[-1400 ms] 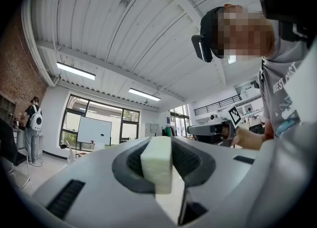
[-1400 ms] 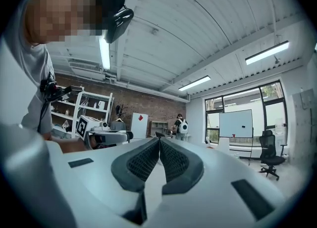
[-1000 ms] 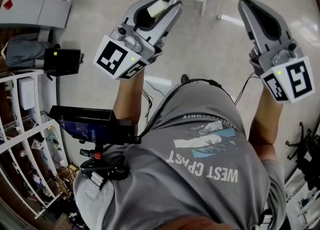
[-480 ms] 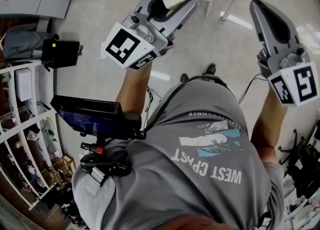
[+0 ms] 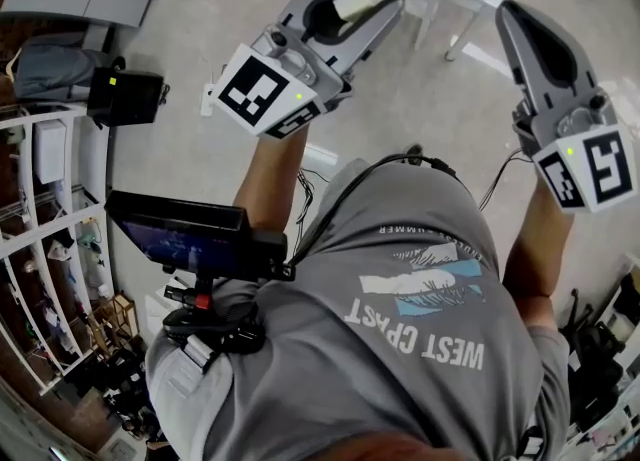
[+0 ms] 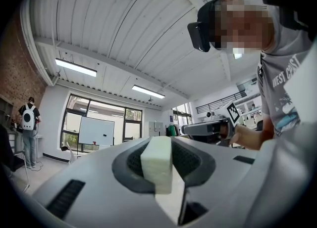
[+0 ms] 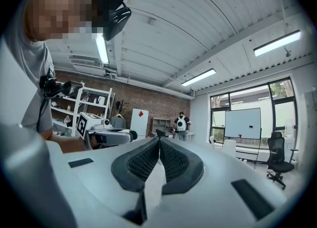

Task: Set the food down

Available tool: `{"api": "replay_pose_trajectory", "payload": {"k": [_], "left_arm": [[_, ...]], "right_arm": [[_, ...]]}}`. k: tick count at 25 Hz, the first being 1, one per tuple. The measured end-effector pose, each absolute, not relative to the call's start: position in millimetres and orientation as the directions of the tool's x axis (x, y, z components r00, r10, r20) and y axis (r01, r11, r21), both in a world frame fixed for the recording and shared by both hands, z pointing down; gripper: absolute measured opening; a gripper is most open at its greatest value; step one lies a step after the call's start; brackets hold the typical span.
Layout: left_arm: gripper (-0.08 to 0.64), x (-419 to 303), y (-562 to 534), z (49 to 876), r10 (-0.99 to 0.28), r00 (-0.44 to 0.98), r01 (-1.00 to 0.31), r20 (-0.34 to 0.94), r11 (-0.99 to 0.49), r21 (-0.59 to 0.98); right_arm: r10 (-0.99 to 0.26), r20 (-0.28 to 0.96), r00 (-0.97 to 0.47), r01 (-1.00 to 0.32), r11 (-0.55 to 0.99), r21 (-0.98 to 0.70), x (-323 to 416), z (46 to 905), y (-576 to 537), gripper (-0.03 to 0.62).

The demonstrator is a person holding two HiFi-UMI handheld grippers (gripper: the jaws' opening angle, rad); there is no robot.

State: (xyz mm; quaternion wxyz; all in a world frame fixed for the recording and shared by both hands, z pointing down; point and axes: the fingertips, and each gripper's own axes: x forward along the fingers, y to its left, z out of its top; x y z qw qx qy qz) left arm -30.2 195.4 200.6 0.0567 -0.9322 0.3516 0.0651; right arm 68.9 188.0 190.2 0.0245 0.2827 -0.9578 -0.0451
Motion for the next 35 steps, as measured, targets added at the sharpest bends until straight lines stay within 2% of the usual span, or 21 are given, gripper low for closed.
{"api": "replay_pose_trajectory", "payload": {"k": [11, 29, 35], "left_arm": [[0.092, -17, 174, 189, -0.656, 0.742, -0.667, -0.136, -0.744, -0.048], [0.092, -109, 69, 189, -0.565, 0.811, -0.575, -0.15, -0.817, -0.033], [0.092, -104, 36, 197, -0.569, 0.809, -0.576, -0.147, -0.818, -0.007]], "right_arm": [[-0.548, 0.028, -0.836, -0.544, 0.835, 0.081, 84, 179, 166, 0.008], [-0.657, 0.041, -0.753, -0.651, 0.752, 0.102, -5, 172, 69, 0.008], [-0.653, 0.068, -0.754, -0.647, 0.756, 0.094, -1, 180, 35, 0.008]]}}
